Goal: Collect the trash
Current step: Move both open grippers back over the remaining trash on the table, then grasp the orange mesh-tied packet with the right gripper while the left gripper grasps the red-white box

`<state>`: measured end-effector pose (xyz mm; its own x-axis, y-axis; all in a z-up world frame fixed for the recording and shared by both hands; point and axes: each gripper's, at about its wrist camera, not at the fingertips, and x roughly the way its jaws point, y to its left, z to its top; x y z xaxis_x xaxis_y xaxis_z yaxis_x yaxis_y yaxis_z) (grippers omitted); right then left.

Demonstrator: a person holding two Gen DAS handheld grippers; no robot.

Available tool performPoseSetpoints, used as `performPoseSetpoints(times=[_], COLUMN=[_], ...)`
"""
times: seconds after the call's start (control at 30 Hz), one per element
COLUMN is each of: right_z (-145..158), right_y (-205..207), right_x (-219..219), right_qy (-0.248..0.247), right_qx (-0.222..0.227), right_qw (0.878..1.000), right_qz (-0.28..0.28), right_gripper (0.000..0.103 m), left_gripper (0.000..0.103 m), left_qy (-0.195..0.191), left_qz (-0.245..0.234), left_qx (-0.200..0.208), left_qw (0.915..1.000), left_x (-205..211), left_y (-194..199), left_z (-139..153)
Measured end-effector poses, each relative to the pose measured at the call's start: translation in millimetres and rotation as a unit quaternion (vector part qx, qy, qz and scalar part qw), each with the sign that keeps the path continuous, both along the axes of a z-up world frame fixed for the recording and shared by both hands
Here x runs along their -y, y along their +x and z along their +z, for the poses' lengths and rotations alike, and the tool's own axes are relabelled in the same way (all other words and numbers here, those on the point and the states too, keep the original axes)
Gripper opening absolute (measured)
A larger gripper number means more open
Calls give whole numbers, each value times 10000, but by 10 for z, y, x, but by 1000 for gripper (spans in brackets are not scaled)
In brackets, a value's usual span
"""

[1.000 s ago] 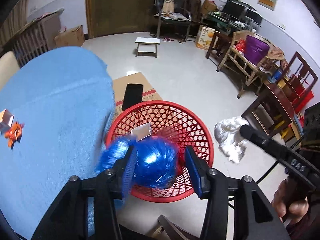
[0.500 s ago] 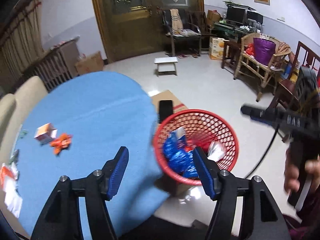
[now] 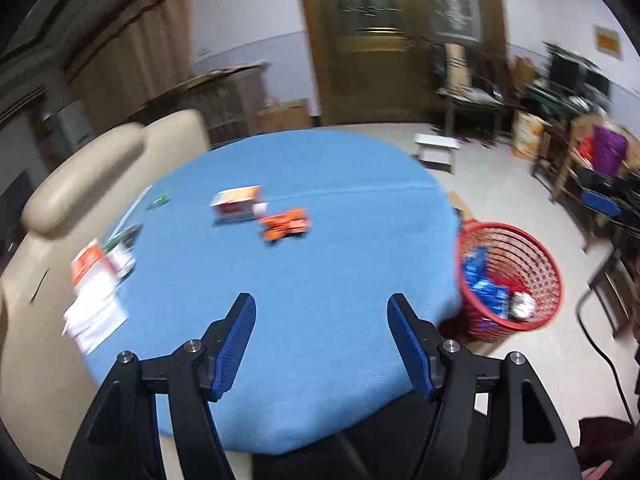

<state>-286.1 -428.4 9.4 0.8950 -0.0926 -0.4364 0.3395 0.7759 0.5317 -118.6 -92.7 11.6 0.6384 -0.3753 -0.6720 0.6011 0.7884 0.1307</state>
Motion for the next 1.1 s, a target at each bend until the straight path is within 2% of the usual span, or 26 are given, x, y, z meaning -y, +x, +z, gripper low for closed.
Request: performPoseSetpoints(times=[0.2, 0.43, 0.63, 0.77, 0.9, 1.1], right_z=[160, 147, -92, -343, -525, -770], right_y=[497, 1239, 1936, 2522, 3121, 4061], right_x=[-438, -1001, -1371, -1474, -1461, -1404], right_qy=[-249, -563, -932, -1193, -1259, -1379], right_qx=[-42, -371, -775, -1055, -1240, -1369], right_qw=[9979, 9882, 9734, 9620, 9542, 9370], right_qz=[592, 1378, 1945, 2220, 2415, 2904], right_gripper=[72, 72, 72, 72, 72, 72], left_gripper=[69, 69, 69, 69, 69, 69], left_qy=[-59, -100, 16, 92, 152, 62], left_qz=[769, 1033, 1103, 1165, 1225, 1236], left_qx=[17, -41, -423, -517, -559, -710], left_qw=[9970, 9946, 9930, 9918, 9908, 9898], left_x=[-533, -812, -912, -971, -1002, -959], left_y=[371, 665, 1001, 1255, 1549, 2075], left_z=[25, -137, -547, -725, -762, -665])
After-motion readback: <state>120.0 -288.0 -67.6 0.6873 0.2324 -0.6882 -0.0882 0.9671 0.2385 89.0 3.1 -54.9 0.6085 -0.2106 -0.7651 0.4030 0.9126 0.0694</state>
